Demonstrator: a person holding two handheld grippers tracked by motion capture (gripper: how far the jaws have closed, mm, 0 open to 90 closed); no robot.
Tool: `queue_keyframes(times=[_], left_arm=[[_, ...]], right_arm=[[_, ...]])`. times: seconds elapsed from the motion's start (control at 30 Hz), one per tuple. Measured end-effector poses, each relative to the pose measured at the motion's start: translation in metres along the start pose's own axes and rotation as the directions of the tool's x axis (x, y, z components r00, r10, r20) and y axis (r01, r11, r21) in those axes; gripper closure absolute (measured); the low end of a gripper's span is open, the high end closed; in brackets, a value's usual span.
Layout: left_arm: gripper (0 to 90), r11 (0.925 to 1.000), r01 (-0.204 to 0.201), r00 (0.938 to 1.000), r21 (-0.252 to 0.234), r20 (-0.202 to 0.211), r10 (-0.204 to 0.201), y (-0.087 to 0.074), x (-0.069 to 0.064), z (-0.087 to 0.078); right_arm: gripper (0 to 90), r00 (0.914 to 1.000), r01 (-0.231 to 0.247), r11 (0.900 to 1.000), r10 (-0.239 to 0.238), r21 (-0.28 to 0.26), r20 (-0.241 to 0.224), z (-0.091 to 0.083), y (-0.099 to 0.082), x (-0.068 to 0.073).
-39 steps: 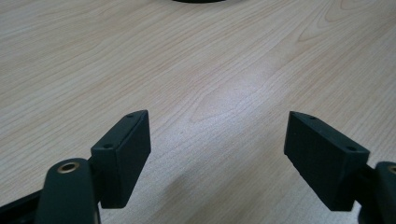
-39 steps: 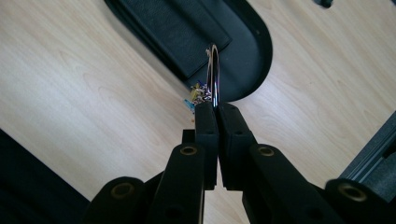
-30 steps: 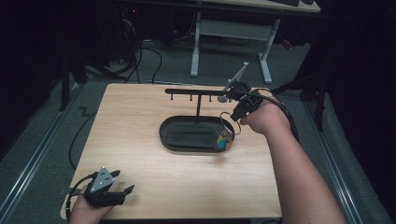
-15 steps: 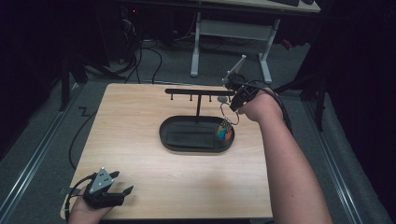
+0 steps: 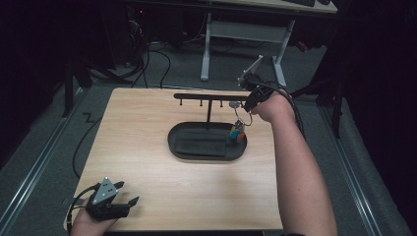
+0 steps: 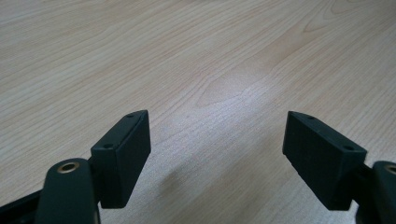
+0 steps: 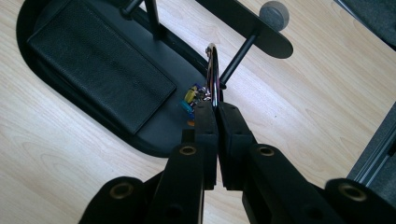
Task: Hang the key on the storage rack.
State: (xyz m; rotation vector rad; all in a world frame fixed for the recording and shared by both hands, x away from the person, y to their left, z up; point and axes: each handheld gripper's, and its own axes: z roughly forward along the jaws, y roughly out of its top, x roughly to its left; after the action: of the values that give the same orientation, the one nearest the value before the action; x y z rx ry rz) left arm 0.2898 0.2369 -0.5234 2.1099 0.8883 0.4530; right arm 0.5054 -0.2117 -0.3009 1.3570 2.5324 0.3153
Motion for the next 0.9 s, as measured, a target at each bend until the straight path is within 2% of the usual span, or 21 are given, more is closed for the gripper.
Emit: queue_keyframes(times=[0.13,0.33,0.43,0.53,0.63,0.67,0.9], left_arm=[[24.0,1.0,0.001,1.0,0.0,0.002,-0.001,0.0,-0.001,0.001],[23.9,1.0,0.001,1.0,0.003,0.003,-0.001,-0.001,0.001,0.001],[24.0,1.0,-0.003,1.0,0.004,0.0,0.003,0.0,0.0,0.0],[23.9,1.0,0.002,1.0,0.006,0.002,-0.002,0.0,0.0,-0.001],[23.9,1.0,0.001,1.0,0.005,0.001,-0.001,-0.001,0.0,0.001],[23.9,1.0,0.0,1.0,0.007,0.002,0.0,-0.001,0.001,0.001],[23.9,1.0,-0.008,1.0,0.003,0.004,0.008,0.0,-0.001,0.001]], right_arm=[[87.9,0.9997,-0.017,0.9997,0.016,-0.018,-0.017,0.003,0.002,-0.004],[87.7,0.9996,-0.029,0.9996,0.029,0.002,-0.002,0.009,0.003,-0.009],[87.6,0.9998,-0.02,0.9998,0.02,-0.002,-0.004,0.011,0.004,-0.012],[87.2,0.9996,-0.029,0.9995,0.029,-0.012,0.003,0.012,0.005,-0.015],[82.2,0.999,-0.04,0.9981,0.041,-0.047,0.019,0.01,0.005,-0.016],[81.6,0.9984,-0.052,0.9973,0.053,-0.051,0.019,0.009,0.006,-0.016],[76.4,0.9985,-0.044,0.9968,0.046,-0.067,0.029,0.004,0.002,-0.012]])
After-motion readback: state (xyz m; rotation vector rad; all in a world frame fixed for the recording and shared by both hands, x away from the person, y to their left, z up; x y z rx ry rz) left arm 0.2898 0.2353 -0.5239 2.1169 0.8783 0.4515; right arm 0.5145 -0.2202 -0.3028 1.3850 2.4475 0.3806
